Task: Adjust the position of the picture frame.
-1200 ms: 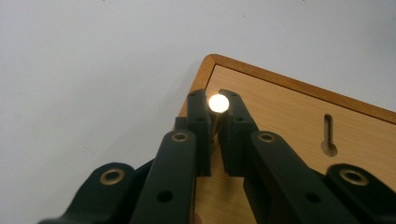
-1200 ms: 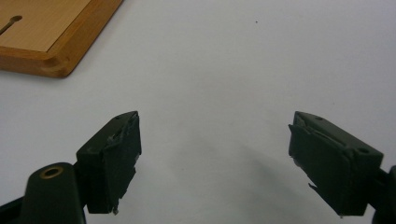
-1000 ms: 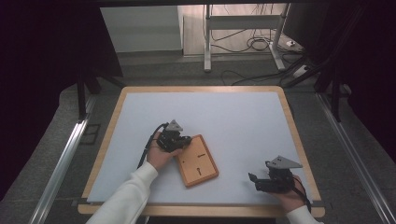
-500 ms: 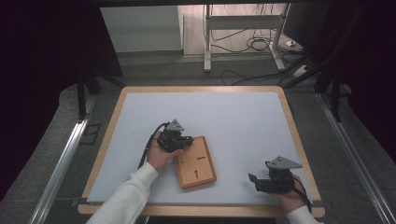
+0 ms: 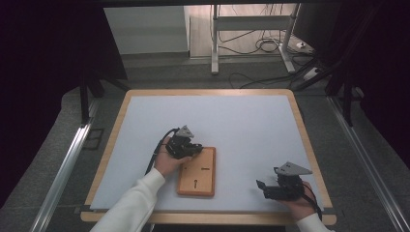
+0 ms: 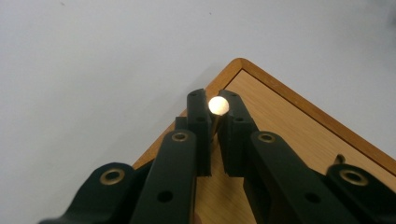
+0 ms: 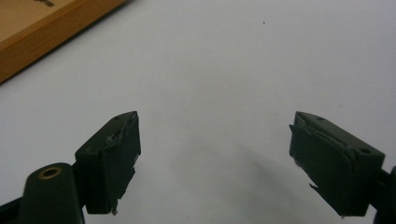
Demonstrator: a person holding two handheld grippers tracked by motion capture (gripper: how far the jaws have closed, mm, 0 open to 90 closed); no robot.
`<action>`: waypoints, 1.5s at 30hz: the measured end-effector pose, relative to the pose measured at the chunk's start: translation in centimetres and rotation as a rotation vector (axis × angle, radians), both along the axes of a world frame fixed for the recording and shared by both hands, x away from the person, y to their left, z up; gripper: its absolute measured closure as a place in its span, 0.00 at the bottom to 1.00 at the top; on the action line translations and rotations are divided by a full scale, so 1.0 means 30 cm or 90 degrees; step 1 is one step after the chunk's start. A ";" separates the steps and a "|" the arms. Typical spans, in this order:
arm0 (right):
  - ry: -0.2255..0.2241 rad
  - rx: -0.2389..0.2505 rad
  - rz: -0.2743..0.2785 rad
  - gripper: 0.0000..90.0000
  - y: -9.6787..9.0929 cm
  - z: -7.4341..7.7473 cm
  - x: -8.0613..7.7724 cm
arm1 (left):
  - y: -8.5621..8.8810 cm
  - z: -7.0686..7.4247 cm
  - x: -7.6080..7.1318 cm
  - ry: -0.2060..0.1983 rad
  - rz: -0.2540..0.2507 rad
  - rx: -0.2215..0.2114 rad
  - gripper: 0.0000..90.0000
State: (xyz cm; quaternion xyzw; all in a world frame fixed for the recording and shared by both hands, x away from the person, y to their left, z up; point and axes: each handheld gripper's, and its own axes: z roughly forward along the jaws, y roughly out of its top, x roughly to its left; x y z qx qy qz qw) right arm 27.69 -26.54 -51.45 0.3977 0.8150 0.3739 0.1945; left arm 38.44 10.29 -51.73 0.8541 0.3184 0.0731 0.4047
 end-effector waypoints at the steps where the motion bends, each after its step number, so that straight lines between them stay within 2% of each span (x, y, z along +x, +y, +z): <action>1: -0.001 0.000 0.000 0.18 0.001 0.001 -0.001 | 0.000 0.000 0.000 0.000 0.000 0.000 0.94; 5: -0.001 0.000 0.000 0.18 0.000 0.002 -0.003 | 0.007 -0.007 0.002 0.008 0.005 0.000 0.94; 15: 0.001 0.000 -0.001 0.18 0.000 -0.001 -0.001 | 0.017 -0.010 0.000 0.002 0.000 -0.002 0.93; 17: 0.000 0.000 0.000 0.18 0.001 -0.001 -0.001 | 0.023 -0.013 0.001 0.009 0.003 -0.015 0.92; 18: -0.003 0.004 -0.002 0.18 0.001 0.003 -0.002 | 0.027 -0.011 0.000 0.006 0.006 -0.015 0.82; 19: -0.005 0.006 -0.001 0.18 0.000 0.007 -0.003 | 0.040 0.000 -0.005 -0.010 0.014 -0.011 0.76; 21: -0.012 0.011 0.001 0.18 0.001 0.010 -0.004 | 0.048 0.007 -0.007 -0.020 0.018 -0.014 0.67; 23: -0.015 0.013 0.005 0.17 0.001 0.010 -0.002 | 0.062 0.019 -0.012 -0.027 0.027 -0.021 0.54; 24: -0.015 0.013 0.005 0.17 0.001 0.010 -0.002 | 0.070 0.024 -0.015 -0.028 0.028 -0.025 0.54; 27: -0.014 0.031 0.000 0.17 -0.001 0.011 0.008 | 0.089 0.027 -0.027 -0.031 0.028 -0.032 0.42; 30: -0.018 0.031 0.001 0.17 0.006 0.013 0.016 | 0.110 0.027 -0.048 -0.032 0.026 -0.032 0.39; 31: -0.020 0.031 0.004 0.17 0.012 0.015 0.017 | 0.124 0.031 -0.063 -0.039 0.024 -0.023 0.38; 35: -0.023 0.034 0.017 0.17 0.028 0.016 0.019 | 0.141 0.036 -0.079 -0.045 0.032 -0.021 0.37; 37: -0.027 0.034 0.029 0.17 0.041 0.017 0.025 | 0.145 0.036 -0.084 -0.043 0.037 -0.018 0.36; 45: -0.029 0.027 0.038 0.17 0.043 0.013 0.035 | 0.143 0.016 -0.077 -0.039 0.033 -0.006 0.33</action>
